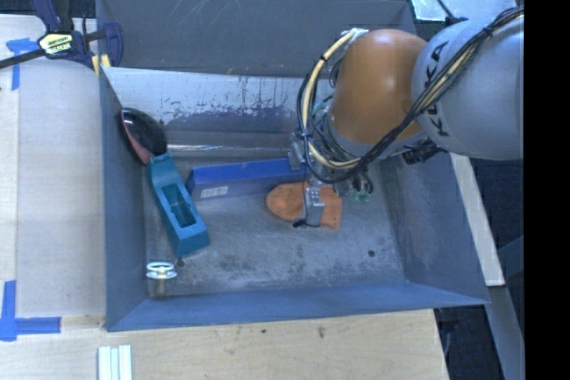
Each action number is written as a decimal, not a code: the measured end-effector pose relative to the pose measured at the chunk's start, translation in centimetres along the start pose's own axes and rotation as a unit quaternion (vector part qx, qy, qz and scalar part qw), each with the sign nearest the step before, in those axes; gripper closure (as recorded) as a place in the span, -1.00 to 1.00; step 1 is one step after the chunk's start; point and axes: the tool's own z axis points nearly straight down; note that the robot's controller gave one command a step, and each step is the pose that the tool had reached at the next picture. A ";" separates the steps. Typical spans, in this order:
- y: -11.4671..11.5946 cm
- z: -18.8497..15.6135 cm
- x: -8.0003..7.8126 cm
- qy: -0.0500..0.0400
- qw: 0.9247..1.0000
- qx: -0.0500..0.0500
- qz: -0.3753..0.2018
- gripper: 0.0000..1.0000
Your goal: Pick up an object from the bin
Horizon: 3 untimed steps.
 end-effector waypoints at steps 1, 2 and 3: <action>0.0 -0.5 -0.2 -0.004 1.000 0.000 0.000 -1.00; -2.4 4.7 -0.1 -0.020 1.000 -0.007 -0.004 -1.00; -3.1 5.8 0.9 -0.003 1.000 0.000 -0.001 -1.00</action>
Offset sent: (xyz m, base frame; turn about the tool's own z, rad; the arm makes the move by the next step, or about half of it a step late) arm -0.0111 -0.0331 -0.0634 -0.0018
